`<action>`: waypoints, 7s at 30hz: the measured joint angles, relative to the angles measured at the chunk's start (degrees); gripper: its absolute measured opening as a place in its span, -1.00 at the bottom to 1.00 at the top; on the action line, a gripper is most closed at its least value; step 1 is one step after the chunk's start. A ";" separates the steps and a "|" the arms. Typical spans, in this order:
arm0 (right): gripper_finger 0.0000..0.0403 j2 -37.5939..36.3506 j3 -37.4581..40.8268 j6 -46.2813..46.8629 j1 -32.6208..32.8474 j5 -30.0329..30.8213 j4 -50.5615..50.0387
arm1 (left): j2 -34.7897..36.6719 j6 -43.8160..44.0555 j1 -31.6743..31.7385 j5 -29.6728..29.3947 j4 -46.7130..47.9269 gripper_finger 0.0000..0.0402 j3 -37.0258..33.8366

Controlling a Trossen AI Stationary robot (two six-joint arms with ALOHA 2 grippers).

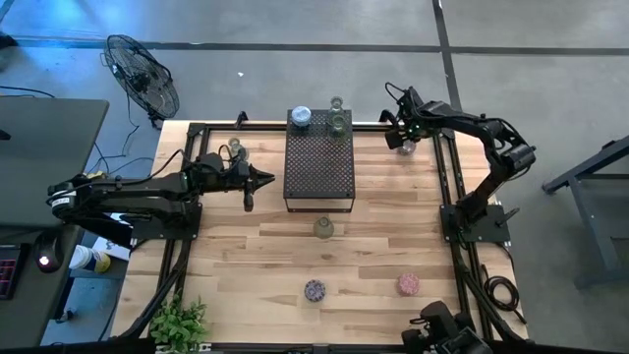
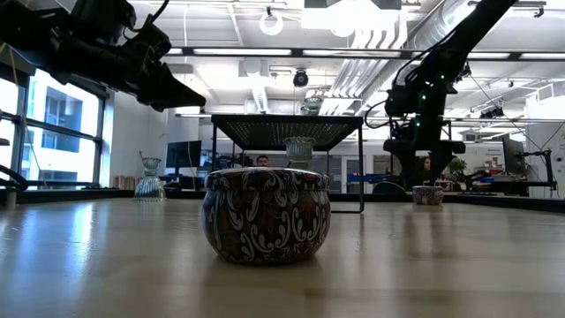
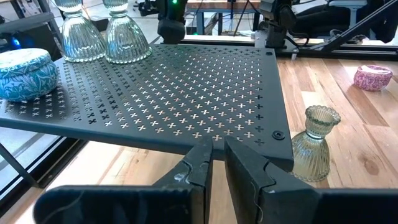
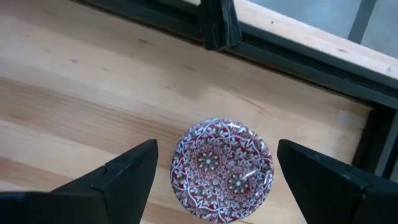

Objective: Pick & Place candle stick holders
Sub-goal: Put the red scented candle on the shelf aligned with the other blue scented candle

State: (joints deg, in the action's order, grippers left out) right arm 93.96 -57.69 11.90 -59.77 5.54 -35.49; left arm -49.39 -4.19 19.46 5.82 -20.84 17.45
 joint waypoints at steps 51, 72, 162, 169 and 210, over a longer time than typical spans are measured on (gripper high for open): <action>0.45 7.86 -0.72 -9.46 9.75 0.17 -4.64 | 0.00 0.44 0.00 0.12 0.04 -0.82 0.00; 0.39 -9.90 -0.72 -6.33 17.89 2.36 -17.44 | 0.00 0.44 0.00 -0.19 0.04 -0.82 0.00; 0.22 2.88 -6.80 0.04 75.01 1.42 0.40 | -0.01 1.38 0.02 -0.38 0.40 -0.82 0.00; -0.72 -5.72 12.95 1.47 73.25 1.38 26.62 | -0.02 1.69 -5.32 -2.61 1.74 -0.87 0.11; -0.99 -24.29 25.24 -3.61 72.52 15.39 41.77 | -48.06 18.39 -36.13 -17.57 9.25 0.59 34.47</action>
State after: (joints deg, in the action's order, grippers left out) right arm 69.67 -32.45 8.29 12.75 20.93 6.28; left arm -97.45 14.20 -16.67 -11.75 -11.59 51.92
